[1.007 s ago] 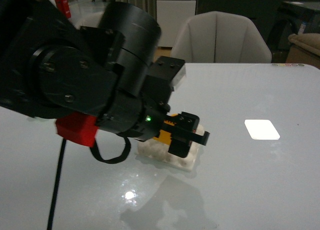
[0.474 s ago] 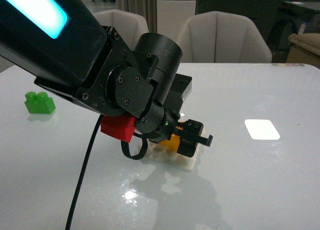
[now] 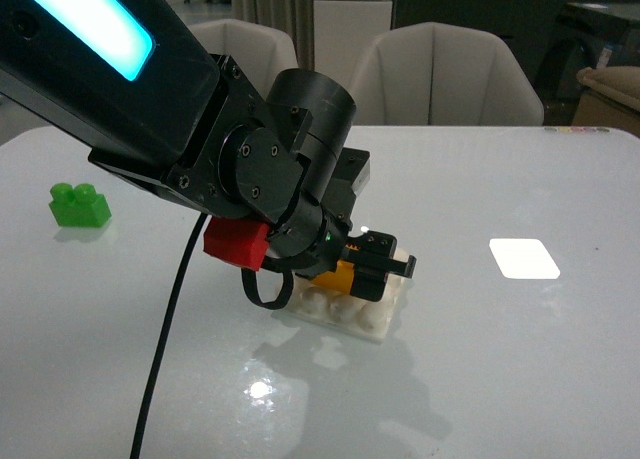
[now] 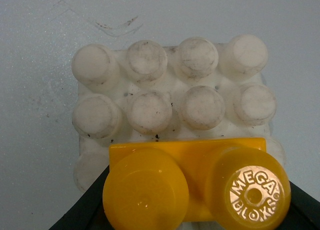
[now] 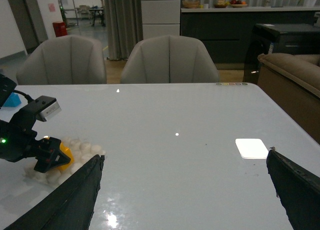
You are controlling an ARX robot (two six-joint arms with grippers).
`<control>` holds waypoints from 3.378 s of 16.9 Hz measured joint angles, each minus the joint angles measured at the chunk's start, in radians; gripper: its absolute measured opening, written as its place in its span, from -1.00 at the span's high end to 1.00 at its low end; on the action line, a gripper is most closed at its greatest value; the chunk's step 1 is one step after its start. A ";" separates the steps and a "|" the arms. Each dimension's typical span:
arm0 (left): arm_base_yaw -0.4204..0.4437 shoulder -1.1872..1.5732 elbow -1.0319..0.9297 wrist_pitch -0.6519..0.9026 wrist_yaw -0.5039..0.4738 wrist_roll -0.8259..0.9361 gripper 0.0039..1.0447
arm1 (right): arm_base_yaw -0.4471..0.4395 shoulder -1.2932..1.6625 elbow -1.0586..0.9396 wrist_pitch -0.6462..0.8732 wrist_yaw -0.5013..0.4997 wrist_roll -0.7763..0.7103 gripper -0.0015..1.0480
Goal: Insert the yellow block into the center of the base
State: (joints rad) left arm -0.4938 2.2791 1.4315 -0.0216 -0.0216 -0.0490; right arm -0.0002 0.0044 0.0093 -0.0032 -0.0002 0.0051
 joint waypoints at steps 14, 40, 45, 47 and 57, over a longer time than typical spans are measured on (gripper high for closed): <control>-0.019 -0.002 -0.025 -0.014 -0.018 0.011 -0.36 | 0.000 0.000 0.000 0.000 0.000 0.000 -0.88; 0.224 -0.777 -0.558 0.556 -0.092 -0.018 -0.63 | 0.000 0.000 0.000 0.000 0.000 0.000 -0.88; 0.389 -1.244 -1.012 0.672 -0.093 0.031 0.44 | 0.000 0.000 0.000 0.000 0.000 0.000 -0.88; 0.402 -1.290 -1.118 0.676 -0.062 0.032 0.90 | 0.000 0.000 0.000 0.000 0.000 0.000 -0.88; 0.493 -1.627 -1.347 0.584 0.021 0.035 0.97 | 0.000 0.000 0.000 0.000 0.000 0.000 -0.88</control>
State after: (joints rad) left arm -0.0010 0.6525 0.0841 0.5621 -0.0002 -0.0143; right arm -0.0002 0.0044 0.0093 -0.0032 -0.0002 0.0051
